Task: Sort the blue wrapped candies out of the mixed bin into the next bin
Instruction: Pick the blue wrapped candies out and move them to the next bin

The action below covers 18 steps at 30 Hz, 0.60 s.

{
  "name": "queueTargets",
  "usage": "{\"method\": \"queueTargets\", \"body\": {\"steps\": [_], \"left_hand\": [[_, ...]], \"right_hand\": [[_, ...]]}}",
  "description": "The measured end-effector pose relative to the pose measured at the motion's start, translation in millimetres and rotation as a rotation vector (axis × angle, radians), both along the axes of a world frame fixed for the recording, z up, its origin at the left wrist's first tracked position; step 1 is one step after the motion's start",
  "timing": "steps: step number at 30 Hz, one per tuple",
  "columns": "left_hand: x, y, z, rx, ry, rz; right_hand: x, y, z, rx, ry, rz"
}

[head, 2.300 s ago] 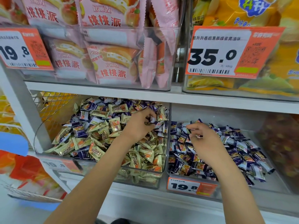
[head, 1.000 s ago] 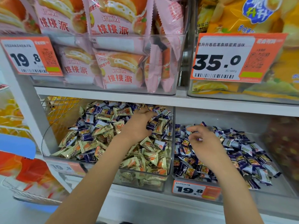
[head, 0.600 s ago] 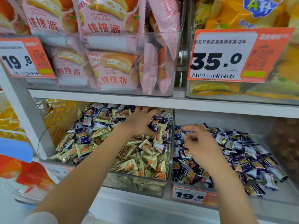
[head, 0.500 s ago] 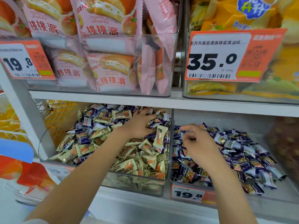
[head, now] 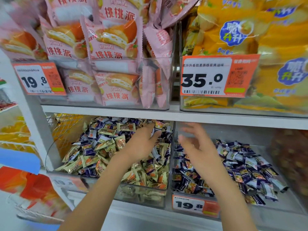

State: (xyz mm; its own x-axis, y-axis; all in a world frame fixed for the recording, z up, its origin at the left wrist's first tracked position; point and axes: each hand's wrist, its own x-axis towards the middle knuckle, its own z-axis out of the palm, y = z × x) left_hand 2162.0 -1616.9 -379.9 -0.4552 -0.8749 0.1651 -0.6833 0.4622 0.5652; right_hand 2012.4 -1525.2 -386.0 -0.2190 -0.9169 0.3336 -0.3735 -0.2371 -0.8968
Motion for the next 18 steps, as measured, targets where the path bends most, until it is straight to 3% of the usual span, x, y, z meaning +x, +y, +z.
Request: {"method": "queueTargets", "body": {"steps": [4,8,13,16,18], "left_hand": [[-11,22,2,-0.071,0.070,-0.105],[-28,32,3,-0.161,0.081,-0.165],[-51,31,6,-0.021,0.207,-0.272],[-47,27,6,0.087,0.130,-0.312],[-37,25,5,0.107,0.213,-0.274]], "right_hand": [[14,-1,0,-0.008,-0.062,0.110],[7,1,4,-0.059,-0.119,0.069],[-26,1,-2,-0.021,-0.227,-0.188],[-38,5,-7,0.123,-0.220,-0.181],[-43,7,-9,0.177,-0.180,-0.195]]}}
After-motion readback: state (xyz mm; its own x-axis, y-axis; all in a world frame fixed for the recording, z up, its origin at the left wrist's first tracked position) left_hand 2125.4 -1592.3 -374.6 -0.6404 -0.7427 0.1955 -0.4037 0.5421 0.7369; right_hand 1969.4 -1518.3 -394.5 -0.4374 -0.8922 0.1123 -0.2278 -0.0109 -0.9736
